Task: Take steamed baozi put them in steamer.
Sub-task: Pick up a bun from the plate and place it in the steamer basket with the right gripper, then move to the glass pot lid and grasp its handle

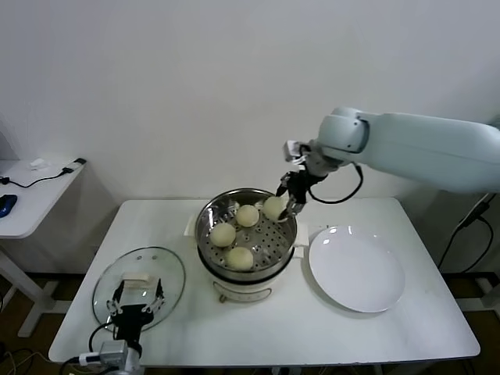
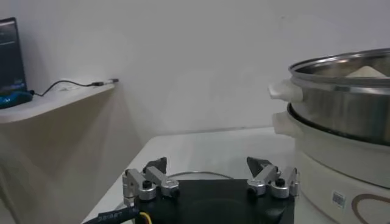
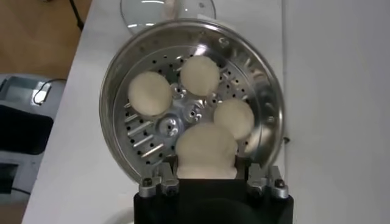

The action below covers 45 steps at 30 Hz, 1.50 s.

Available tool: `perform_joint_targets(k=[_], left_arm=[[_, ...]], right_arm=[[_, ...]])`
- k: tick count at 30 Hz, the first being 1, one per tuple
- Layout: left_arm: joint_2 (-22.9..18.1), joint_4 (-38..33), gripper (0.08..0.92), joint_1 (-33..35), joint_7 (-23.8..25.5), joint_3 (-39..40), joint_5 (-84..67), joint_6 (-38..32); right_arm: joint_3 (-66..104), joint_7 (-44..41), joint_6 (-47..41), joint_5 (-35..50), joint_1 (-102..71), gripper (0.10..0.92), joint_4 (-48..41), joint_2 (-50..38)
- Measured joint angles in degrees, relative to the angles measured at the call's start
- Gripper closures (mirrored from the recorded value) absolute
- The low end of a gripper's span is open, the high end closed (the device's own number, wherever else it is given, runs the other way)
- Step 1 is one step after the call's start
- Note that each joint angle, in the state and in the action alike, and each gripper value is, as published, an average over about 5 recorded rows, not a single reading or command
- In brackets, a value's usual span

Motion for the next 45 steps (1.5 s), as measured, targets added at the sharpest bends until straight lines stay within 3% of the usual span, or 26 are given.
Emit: perform_joint_targets(k=[19, 26, 38, 45], left_arm=[[0.31, 1.22, 0.177, -1.19, 0.30, -0.27, -0.31, 0.47], [0.43, 1.21, 0.177, -1.30, 0.29, -0.45, -0.63, 0.71], [0.52, -0.31, 0.177, -0.61, 0.20, -0.60, -1.98, 1.47], [1.01, -1.03, 0.177, -0.21, -0.23, -1.01, -3.42, 0.92]], right_arm=[[-1.22, 3.77, -2.84, -4.26, -9.96, 0.385, -5.75, 6.49], [-0.14, 3.67, -1.73, -4.26, -11.16, 0.231, -7.26, 6.72], [7.92, -0.21, 3.82, 1.14, -11.99, 0.203, -9.84, 2.80], [24.82, 7.51, 7.52, 3.88, -20.15, 0.203, -10.67, -2.65]])
